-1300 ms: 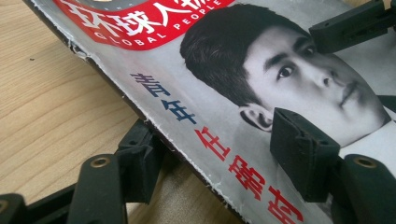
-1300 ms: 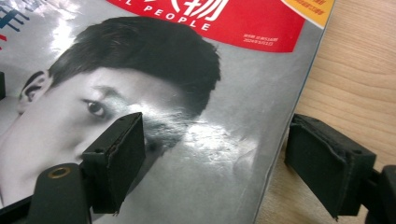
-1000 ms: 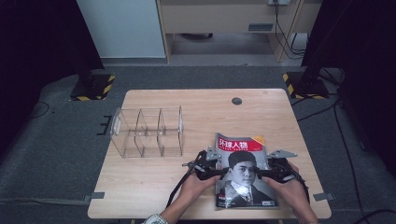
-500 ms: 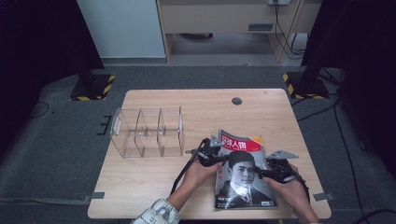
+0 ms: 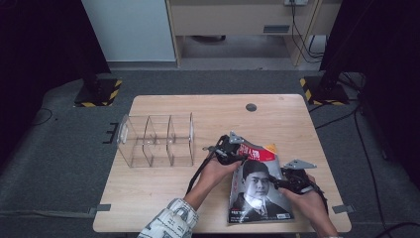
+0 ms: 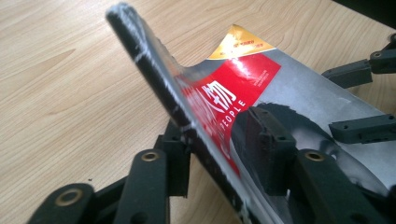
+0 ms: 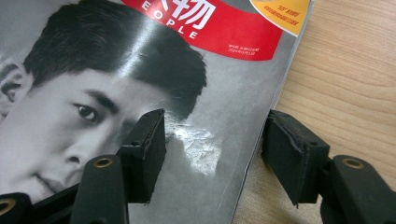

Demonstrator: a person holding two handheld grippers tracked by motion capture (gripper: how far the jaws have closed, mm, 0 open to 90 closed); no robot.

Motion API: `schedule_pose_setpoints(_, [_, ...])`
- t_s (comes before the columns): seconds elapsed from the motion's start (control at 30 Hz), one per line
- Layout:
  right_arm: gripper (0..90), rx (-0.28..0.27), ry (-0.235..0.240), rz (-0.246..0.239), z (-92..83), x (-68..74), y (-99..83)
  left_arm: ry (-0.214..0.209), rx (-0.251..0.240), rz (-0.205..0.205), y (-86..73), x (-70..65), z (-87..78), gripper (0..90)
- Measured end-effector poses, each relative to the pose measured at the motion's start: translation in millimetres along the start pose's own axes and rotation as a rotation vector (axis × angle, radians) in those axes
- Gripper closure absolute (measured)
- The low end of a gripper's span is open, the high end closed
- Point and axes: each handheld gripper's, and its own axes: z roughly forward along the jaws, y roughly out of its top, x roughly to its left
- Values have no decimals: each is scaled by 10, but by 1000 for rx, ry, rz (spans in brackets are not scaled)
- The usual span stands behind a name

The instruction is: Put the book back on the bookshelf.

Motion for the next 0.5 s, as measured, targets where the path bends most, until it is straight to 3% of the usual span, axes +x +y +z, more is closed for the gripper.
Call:
schedule_pose_setpoints(0.2, [415,-6,-1,-4,1,-8,-1,-13,13,1,44,27,37,551])
schedule_pose_setpoints(0.37, [422,-7,2,7,-2,-8,-3,-40,0,-38,52,49,29,507])
schedule_pose_setpoints(0.5, [425,-11,4,-1,7,-7,-2,-46,-2,-30,64,33,10,472])
